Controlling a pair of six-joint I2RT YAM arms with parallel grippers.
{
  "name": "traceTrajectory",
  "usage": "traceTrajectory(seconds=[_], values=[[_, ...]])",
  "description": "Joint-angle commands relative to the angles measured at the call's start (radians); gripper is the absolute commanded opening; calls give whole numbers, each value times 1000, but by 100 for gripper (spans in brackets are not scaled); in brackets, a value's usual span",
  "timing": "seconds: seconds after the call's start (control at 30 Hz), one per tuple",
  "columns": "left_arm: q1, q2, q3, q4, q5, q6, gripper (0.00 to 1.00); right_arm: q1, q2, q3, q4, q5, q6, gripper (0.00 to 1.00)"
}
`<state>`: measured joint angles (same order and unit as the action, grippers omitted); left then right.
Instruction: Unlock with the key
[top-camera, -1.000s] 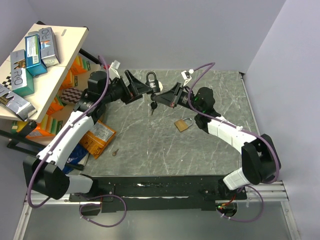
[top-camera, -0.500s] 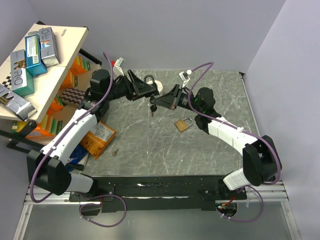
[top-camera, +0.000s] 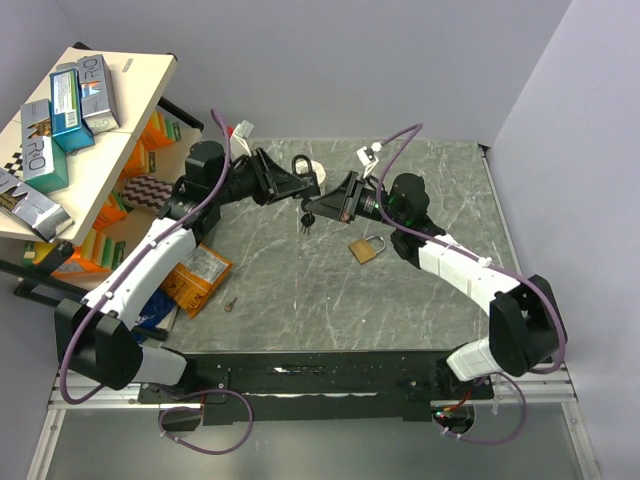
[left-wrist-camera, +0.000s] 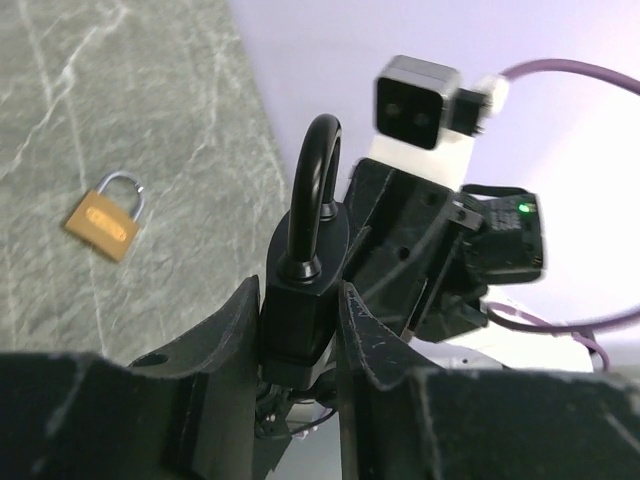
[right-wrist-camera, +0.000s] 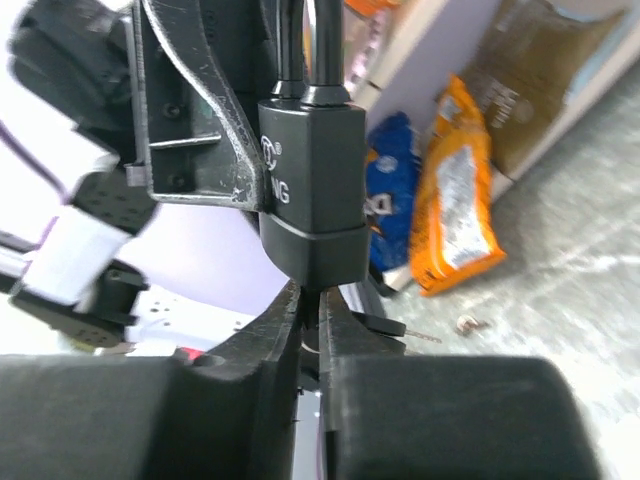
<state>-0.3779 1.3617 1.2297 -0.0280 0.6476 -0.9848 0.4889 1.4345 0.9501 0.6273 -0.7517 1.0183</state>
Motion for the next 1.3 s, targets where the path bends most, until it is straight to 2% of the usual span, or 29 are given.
traceTrajectory(seconds=[0.0,0.07,0.1,0.2,0.4,0.7,0.93,1.27], values=[[-23,-16,22,-90,-77,2,1,11,-106,53,-135,100,-184,29],[-23,-18,17,-116,-103,-5,1,13,-135,58,-222,138,-245,37],[-23,-19,16,-119,-111,-12,1,16,-143,65,-250,147,-262,45],[-23,-18,16,-159,-143,-15,1,23,-163,88,-337,173,-325,56],[-23,-12,34,-228,-221,-6,1,85,-166,190,-622,290,-466,66],[-23,-44,1,-204,-267,-22,1,238,-51,395,-960,488,-520,67],[-23,-65,-12,-204,-296,-25,1,292,23,470,-1050,563,-503,64],[-23,-76,-24,-188,-292,-31,1,307,70,498,-1051,629,-517,62]])
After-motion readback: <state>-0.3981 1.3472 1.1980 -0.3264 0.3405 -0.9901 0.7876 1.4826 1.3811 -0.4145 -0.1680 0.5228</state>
